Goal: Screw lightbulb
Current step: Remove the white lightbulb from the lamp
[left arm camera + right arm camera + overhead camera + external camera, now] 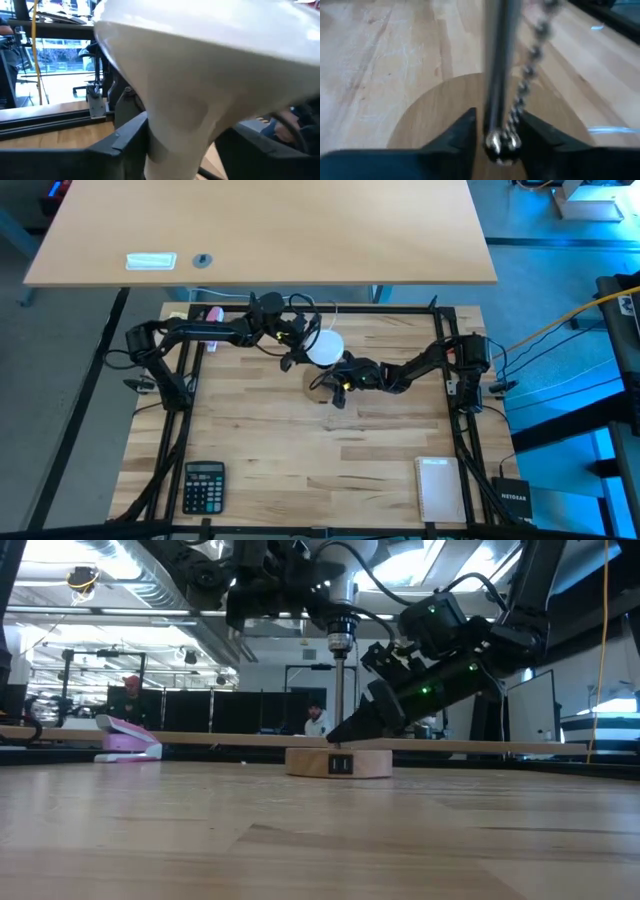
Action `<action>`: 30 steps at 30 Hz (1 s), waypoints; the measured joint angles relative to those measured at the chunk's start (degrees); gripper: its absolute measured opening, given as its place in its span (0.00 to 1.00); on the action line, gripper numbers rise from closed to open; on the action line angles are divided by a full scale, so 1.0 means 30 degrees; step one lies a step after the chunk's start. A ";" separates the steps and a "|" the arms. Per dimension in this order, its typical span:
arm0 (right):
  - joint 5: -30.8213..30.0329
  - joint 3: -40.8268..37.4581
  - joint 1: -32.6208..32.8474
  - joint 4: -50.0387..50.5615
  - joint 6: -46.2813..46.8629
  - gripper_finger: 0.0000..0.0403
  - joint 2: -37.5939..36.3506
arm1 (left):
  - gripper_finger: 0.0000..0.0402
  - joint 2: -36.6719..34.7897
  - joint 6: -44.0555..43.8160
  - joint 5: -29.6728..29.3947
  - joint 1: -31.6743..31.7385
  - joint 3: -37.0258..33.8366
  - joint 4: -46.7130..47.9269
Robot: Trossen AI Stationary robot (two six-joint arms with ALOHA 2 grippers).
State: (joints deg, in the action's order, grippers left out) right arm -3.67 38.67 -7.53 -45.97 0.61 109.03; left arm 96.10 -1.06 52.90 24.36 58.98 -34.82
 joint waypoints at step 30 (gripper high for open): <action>-0.2956 0.0085 -0.0009 0.0881 0.0120 0.09 -0.0005 | 0.36 -0.0316 -0.1525 -3.7880 -0.9891 -0.0034 0.0391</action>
State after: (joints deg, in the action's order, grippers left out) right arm -12.53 38.92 -7.56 -43.32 0.97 109.02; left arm 95.15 -5.64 -60.74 -5.31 58.88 -33.64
